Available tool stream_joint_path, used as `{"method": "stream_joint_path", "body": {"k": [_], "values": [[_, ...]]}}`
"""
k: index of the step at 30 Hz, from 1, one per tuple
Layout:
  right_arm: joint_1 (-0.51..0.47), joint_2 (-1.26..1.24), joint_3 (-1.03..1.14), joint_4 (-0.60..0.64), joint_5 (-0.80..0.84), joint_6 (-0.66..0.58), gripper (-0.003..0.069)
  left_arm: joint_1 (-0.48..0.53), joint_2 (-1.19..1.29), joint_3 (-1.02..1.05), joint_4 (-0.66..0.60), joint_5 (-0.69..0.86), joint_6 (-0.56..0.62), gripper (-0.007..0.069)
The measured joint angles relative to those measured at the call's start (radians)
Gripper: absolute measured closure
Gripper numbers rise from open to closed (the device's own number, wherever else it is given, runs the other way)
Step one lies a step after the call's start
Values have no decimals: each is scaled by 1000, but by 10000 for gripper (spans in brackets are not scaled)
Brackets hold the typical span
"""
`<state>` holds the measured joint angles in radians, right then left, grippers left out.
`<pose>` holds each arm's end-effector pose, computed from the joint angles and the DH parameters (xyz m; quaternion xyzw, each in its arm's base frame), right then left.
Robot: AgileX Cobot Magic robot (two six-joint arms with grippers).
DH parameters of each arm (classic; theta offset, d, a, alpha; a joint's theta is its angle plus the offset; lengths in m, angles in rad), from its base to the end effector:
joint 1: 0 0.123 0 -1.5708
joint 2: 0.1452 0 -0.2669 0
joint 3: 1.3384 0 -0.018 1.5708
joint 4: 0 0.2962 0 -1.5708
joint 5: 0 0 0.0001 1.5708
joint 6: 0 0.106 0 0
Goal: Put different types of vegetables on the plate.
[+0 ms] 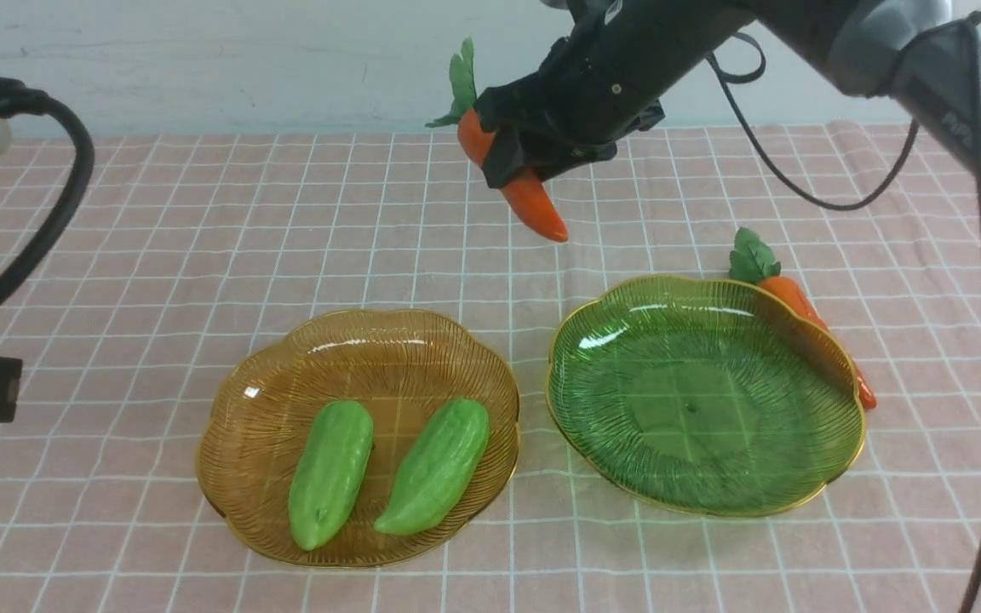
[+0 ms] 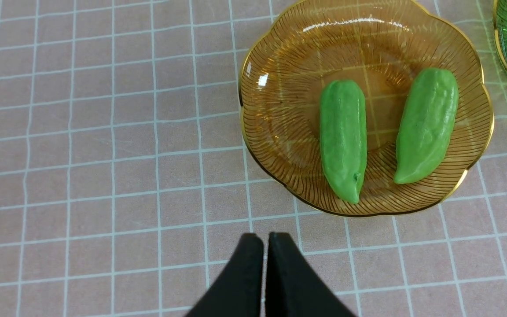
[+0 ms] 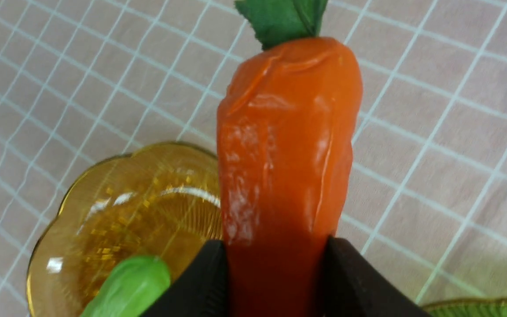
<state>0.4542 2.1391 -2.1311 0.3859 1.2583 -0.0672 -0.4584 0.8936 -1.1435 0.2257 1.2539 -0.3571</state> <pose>0.4401 0.2571 0.2756 -0.2266 0.9359 0.2236 0.1508 0.1909 -0.0691 0.3862 0.0465 0.9398 -0.0232 0.3376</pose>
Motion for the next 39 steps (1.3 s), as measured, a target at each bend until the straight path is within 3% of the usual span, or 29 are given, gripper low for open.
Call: {"method": "stream_joint_path", "body": {"k": [11, 17, 20, 27, 33, 39], "values": [[0, -50, 183, -228, -7, 79, 400, 0, 0, 0, 0, 0, 0, 628], [0, -20, 238, -279, -8, 101, 395, 0, 0, 0, 0, 1, 0, 628], [0, 3, 248, -282, -10, 106, 359, 0, 0, 0, 0, 1, 0, 628], [0, -9, 250, -286, -14, 109, 195, 0, 0, 0, 0, 1, 10, 628], [-10, -83, 250, -386, -14, 77, 155, 0, 0, 0, 0, 1, 14, 628], [-117, -138, 250, -456, -14, 88, 153, 0, 0, 0, 0, 1, 16, 628]]}}
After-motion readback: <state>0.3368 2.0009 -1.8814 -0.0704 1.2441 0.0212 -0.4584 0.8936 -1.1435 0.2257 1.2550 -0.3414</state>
